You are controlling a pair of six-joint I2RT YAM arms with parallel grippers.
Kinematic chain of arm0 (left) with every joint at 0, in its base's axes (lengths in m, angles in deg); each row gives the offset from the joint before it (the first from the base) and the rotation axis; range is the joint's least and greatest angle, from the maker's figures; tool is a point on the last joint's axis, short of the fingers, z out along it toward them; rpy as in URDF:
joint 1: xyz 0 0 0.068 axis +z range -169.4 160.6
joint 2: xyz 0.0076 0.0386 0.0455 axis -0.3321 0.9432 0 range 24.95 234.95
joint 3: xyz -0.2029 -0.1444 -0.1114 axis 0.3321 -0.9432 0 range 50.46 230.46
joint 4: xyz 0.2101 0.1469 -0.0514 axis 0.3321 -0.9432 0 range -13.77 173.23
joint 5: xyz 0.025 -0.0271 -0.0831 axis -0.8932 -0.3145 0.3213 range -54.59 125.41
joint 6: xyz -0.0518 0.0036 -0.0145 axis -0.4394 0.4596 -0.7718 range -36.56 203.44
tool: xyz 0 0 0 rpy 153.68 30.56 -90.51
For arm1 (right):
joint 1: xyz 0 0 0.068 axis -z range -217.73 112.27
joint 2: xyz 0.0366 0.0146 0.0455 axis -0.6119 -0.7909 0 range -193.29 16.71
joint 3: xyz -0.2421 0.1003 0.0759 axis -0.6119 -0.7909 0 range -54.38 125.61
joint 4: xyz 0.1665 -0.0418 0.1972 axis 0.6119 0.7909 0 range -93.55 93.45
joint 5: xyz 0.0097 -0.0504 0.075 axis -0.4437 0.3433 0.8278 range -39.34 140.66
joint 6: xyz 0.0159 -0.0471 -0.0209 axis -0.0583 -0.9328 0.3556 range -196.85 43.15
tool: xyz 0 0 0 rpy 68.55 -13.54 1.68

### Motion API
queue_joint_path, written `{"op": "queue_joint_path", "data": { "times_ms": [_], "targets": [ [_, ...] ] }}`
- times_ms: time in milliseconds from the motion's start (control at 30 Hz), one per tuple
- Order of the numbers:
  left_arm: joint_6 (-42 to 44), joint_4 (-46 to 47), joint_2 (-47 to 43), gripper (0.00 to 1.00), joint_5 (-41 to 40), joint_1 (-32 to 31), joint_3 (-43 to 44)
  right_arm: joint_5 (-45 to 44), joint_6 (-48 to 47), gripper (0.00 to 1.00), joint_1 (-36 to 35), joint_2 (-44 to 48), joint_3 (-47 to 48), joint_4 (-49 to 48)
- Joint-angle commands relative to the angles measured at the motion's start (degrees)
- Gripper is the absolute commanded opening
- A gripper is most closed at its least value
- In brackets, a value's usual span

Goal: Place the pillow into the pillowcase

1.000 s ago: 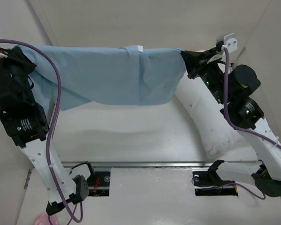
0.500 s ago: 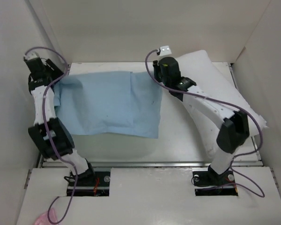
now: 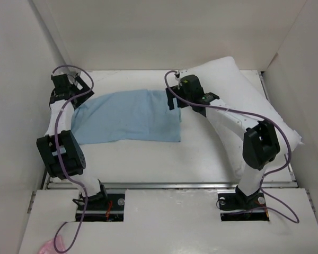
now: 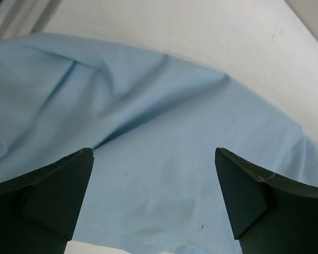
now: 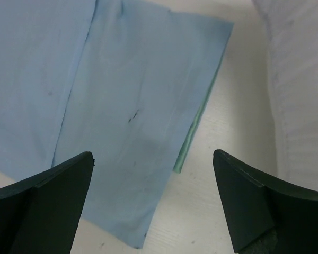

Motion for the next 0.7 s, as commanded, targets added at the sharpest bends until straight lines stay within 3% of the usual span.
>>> {"op": "queue_joint_path", "data": {
  "times_ms": [0,67,233,433,667],
  "targets": [
    [-2.18,-0.84,-2.38,1.0,-2.8,-3.93,-5.87,7.02,3.97,1.0,-1.52,1.62,-3.11,2.59],
    [-6.21,-1.71,-3.79,1.0,-7.9,-7.26,-9.76,7.02,5.65,1.0,-2.05,1.62,-6.52,3.74],
    [-13.69,2.49,-7.13,1.0,-6.69,-7.28,-24.33,6.86,6.45,1.0,-2.05,1.62,-11.99,4.97],
    [-15.73,4.51,-8.19,1.0,-7.92,-7.28,-29.81,4.4,8.81,1.0,-4.59,-3.21,-12.0,2.08],
    [-15.73,4.52,-10.29,1.0,-6.25,-7.28,-31.66,-0.1,13.56,0.85,-5.13,-9.8,-6.73,1.89]
  ]
}}
